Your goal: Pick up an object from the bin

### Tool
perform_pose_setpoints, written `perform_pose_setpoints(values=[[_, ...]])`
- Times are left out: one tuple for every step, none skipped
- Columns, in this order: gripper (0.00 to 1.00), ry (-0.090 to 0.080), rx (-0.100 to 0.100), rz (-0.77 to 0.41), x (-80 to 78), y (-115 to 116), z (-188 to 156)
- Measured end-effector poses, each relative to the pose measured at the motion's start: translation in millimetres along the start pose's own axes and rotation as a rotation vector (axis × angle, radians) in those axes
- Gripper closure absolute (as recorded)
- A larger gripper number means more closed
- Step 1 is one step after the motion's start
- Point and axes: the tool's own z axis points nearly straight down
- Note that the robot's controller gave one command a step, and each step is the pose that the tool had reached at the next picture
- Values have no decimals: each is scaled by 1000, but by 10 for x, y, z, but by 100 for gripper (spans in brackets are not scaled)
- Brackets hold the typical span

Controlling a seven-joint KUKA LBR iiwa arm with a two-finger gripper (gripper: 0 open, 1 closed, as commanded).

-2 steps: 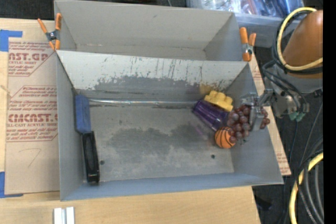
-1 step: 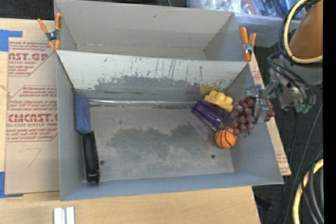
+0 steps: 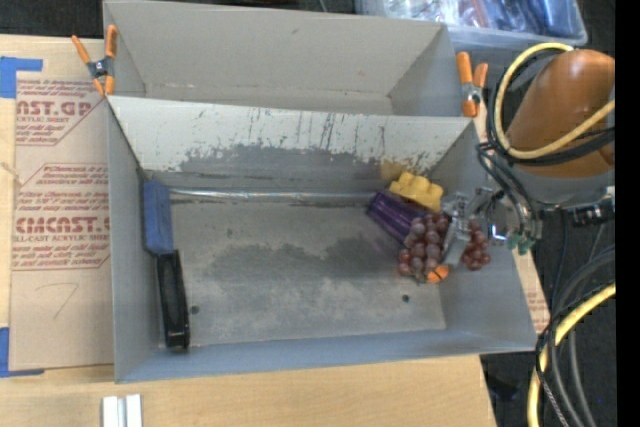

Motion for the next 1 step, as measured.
perform_pose_setpoints(values=[[0, -22, 3, -256, -143, -86, -616]])
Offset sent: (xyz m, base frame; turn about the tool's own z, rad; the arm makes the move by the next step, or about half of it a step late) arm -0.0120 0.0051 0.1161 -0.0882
